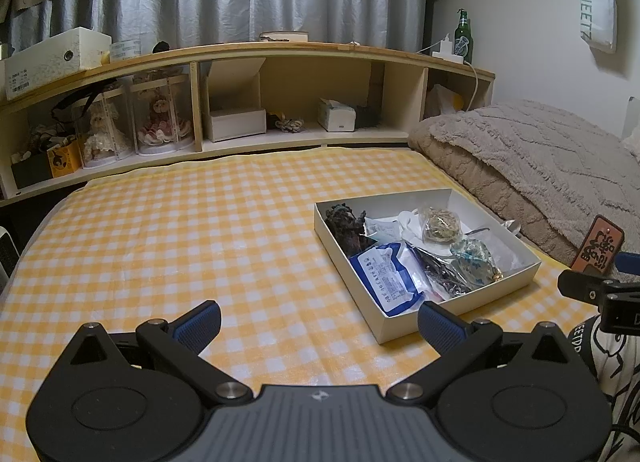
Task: Organize soft objects
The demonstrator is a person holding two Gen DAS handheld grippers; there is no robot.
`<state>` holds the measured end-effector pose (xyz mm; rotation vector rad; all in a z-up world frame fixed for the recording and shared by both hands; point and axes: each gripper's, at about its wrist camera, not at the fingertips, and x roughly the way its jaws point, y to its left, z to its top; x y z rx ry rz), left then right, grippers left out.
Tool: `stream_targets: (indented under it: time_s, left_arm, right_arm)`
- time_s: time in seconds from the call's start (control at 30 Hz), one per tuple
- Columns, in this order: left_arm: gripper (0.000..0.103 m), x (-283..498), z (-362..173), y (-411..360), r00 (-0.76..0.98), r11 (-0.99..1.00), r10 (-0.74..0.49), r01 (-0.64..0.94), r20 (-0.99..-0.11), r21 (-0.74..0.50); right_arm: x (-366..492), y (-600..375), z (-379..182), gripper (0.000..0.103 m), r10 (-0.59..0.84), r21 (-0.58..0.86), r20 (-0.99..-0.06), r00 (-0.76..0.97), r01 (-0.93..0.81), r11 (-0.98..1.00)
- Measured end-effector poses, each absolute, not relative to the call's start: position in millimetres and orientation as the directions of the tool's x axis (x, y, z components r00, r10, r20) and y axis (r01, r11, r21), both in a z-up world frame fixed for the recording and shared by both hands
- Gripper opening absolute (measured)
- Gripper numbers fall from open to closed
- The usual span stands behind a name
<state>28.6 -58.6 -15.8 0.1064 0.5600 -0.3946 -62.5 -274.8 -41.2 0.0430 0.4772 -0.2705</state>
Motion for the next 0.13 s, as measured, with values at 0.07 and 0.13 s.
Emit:
stream_targets:
  time_s: [0.07,0.13]
  left_arm:
    - [0.103,28.5,-15.2,-57.3,0.774,0.921,-0.333,0.39,-0.539,-0.009]
    - [0.103,28.1,-12.9,-55.6,0.774,0.922,-0.331,0.387,-0.54,-0.01]
  right_arm:
    - [-62.4,-274.8,-41.2,0.103,-0.247,-0.022,-0.459,0.853,0.267,0.963]
    - [-62.3,-274.8,-41.3,0.103,-0.247,-0.022,-0.459,0.853,0.267,0.963]
